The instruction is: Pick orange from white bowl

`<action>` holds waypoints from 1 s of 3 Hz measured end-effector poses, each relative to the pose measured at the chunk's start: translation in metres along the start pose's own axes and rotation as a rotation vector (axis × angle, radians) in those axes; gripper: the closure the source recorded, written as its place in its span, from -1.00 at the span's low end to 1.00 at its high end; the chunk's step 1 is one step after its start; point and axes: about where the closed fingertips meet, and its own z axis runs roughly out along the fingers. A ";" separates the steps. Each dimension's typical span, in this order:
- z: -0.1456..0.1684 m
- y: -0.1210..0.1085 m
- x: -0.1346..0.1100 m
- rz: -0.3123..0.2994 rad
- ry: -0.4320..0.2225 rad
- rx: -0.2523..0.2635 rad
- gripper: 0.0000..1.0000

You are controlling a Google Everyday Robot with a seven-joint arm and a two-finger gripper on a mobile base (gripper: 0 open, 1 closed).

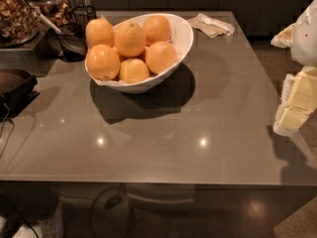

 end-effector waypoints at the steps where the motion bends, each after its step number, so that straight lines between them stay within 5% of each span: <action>1: -0.004 -0.006 -0.008 -0.002 -0.012 0.020 -1.00; 3: 0.005 -0.032 -0.033 -0.031 -0.003 -0.027 -1.00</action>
Offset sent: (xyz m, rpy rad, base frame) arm 0.0383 0.0201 0.0115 0.0113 0.0356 0.0166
